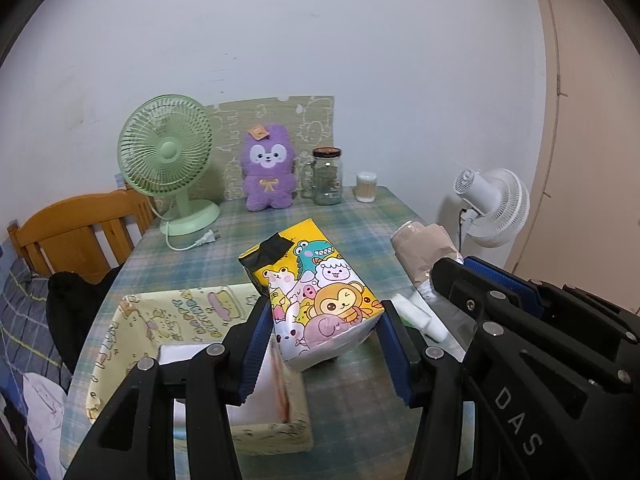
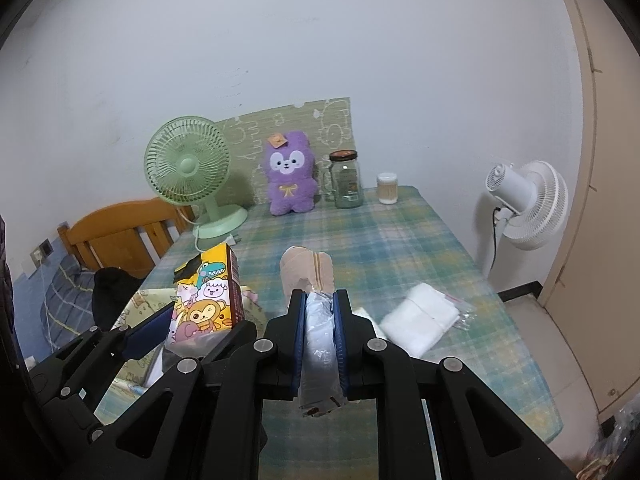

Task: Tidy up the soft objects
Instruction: 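Carry the tissue pack and rolled cloth toward the yellow fabric box, then open both grippers over the box, dropping the tissue pack and rolled cloth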

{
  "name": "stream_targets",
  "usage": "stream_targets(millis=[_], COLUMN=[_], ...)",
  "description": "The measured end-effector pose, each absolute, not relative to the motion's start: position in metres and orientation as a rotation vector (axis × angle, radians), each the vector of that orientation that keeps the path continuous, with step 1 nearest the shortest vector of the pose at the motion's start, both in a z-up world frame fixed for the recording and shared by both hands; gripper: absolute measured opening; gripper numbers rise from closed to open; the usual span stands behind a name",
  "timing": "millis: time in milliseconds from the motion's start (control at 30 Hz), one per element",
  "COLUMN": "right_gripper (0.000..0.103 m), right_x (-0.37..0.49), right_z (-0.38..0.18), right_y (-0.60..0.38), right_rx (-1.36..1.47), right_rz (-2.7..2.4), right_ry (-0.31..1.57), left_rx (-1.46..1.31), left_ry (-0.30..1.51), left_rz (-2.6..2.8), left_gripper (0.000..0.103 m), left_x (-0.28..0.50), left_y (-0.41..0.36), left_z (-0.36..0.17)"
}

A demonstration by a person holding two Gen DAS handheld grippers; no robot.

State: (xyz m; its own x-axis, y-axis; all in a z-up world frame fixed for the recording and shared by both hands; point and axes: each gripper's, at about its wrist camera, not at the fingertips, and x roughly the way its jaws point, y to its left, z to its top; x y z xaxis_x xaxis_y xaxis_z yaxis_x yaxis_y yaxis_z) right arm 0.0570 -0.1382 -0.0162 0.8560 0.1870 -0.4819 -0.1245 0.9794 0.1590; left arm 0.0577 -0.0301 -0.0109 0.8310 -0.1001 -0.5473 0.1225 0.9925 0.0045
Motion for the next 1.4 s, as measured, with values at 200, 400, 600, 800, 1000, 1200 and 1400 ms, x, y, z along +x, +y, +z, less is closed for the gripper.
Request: stream_targets(millis=[200, 400, 600, 800, 1000, 1200, 1400], right_gripper=[0.017, 0.017, 0.017, 0.017, 0.017, 0.017, 0.017], right_x=[0.065, 0.073, 0.084, 0.094, 0.102, 0.111, 0.119], right_z=[-0.019, -0.023, -0.029, -0.037, -0.047, -0.057, -0.066], right_y=[-0.115, -0.094, -0.075, -0.056, -0.038, -0.023, -0.009], right_rx=[0.113, 0.105, 0.09, 0.075, 0.067, 0.052, 0.036], right_rz=[0.194, 0.222, 0.239, 0.258, 0.281, 0.309, 0.335], right_ry=[0.529, 0.543, 0.565, 0.589, 0.615, 0.648, 0.677], left_rx=[0.02, 0.013, 0.001, -0.003, -0.001, 0.003, 0.017], left_ry=[0.587, 0.592, 0.613, 0.629, 0.659, 0.694, 0.74], left_rz=[-0.098, -0.088, -0.071, -0.046, -0.015, 0.015, 0.025], left_gripper=[0.055, 0.055, 0.055, 0.055, 0.055, 0.055, 0.059], left_x=[0.064, 0.07, 0.076, 0.082, 0.089, 0.097, 0.105], left_y=[-0.007, 0.013, 0.03, 0.047, 0.064, 0.079, 0.09], left_z=[-0.015, -0.019, -0.027, -0.035, -0.044, -0.056, -0.066])
